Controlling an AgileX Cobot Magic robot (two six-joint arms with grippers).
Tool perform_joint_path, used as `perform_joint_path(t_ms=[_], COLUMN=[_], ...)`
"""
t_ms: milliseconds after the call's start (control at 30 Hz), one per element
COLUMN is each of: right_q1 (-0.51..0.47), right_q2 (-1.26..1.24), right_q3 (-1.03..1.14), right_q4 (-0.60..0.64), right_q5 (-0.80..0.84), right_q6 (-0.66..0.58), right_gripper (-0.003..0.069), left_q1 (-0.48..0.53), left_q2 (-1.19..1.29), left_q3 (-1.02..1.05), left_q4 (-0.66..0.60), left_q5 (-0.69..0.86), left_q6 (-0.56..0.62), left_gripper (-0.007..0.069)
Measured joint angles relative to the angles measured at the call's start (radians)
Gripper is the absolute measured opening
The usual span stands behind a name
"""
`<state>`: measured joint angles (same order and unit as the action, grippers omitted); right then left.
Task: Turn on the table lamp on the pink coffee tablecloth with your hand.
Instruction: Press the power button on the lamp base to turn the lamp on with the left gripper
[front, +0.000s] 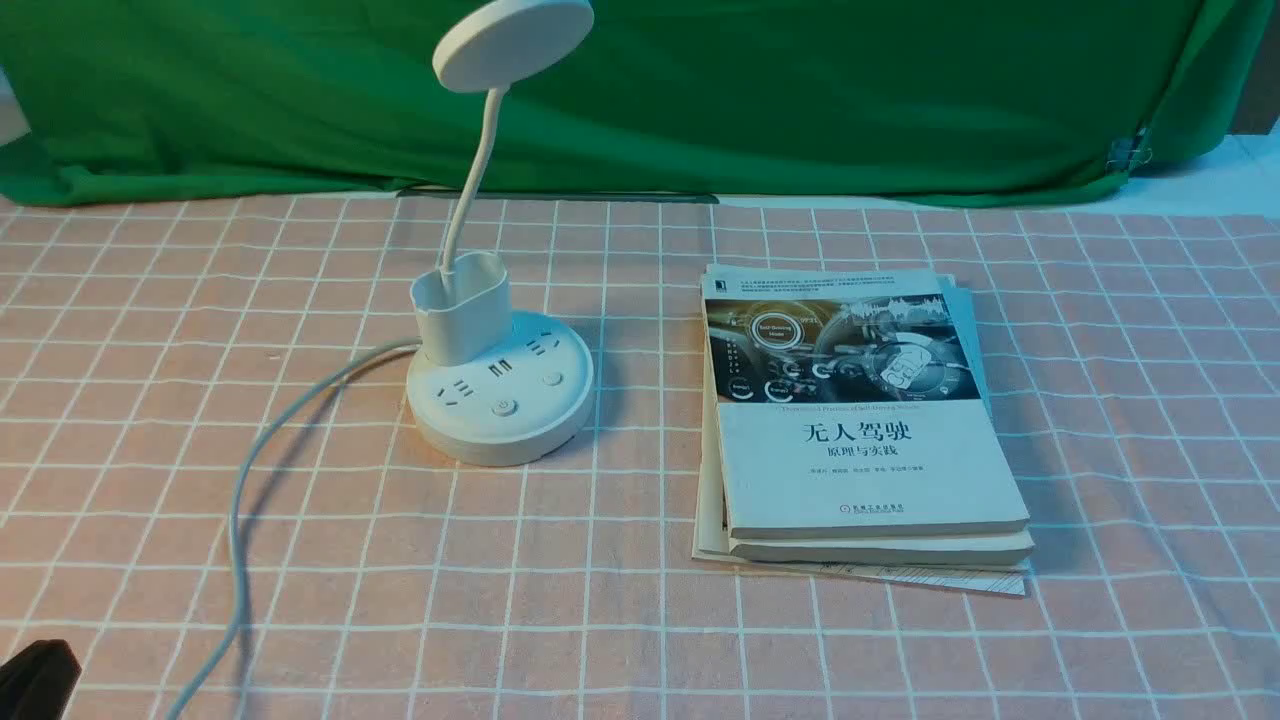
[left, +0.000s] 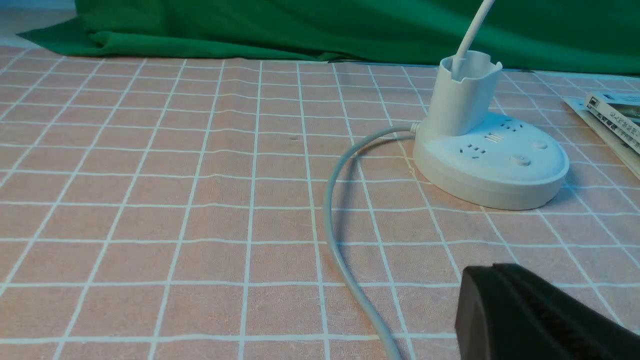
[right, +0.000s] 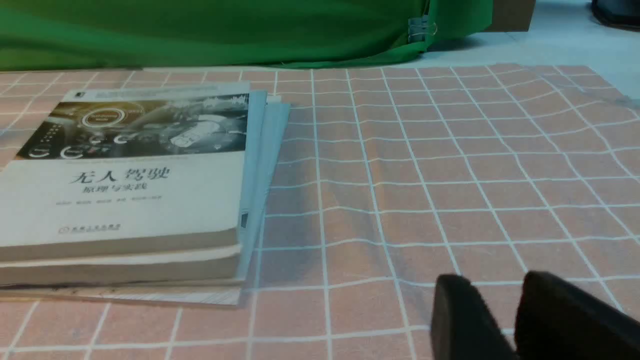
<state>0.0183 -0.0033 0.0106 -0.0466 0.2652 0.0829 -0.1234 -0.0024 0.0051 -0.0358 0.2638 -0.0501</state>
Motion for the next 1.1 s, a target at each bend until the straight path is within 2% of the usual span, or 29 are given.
perform_joint_path(t_ms=[867, 1100], right_q1=[0.000, 0.000], right_q2=[0.000, 0.000], right_q3=[0.000, 0.000], right_q4=[0.000, 0.000], right_q5=[0.000, 0.000], right_q6=[-0.001, 0.000], right_gripper=[0.0238, 0.0238], left_q1=[0.000, 0.000], left_q2=[0.000, 0.000], left_q3=[0.000, 0.000], left_q4=[0.000, 0.036], left_q5=[0.000, -0.018], left_q6=[0.000, 0.000], left_gripper=[0.0001, 0.0001])
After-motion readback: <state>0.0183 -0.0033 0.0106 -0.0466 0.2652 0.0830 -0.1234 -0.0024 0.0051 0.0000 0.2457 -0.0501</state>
